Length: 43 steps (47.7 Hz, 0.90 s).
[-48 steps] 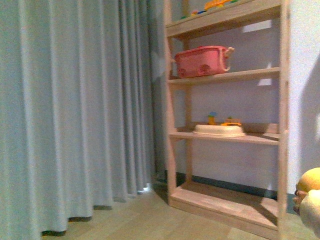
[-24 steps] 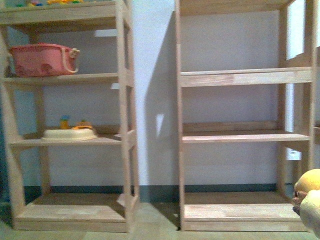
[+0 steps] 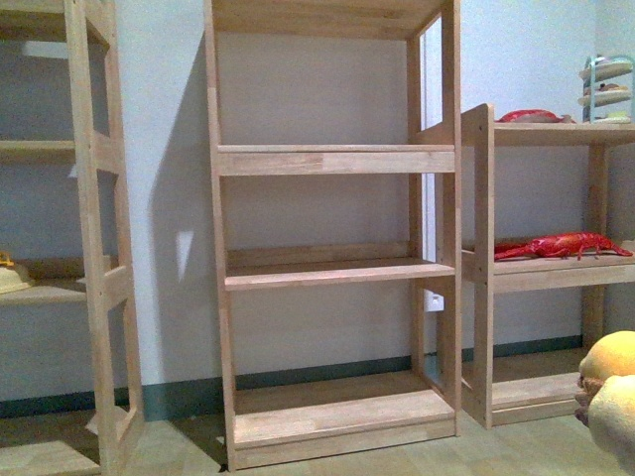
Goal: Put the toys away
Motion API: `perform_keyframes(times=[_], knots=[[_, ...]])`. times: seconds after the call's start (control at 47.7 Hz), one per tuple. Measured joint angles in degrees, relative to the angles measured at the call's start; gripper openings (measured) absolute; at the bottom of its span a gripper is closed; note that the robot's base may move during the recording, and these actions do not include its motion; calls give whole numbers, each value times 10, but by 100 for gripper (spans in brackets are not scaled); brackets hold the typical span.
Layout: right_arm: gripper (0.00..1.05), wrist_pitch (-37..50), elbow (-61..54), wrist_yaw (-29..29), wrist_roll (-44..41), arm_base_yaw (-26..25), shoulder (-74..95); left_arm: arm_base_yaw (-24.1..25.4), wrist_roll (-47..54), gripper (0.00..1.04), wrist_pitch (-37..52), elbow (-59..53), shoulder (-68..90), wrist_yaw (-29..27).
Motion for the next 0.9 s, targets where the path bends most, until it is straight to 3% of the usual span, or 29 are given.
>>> perform_keyframes(times=[0.901], knots=[[19, 0, 0, 3, 0, 0, 0, 0, 0, 99, 0, 0, 0, 0]])
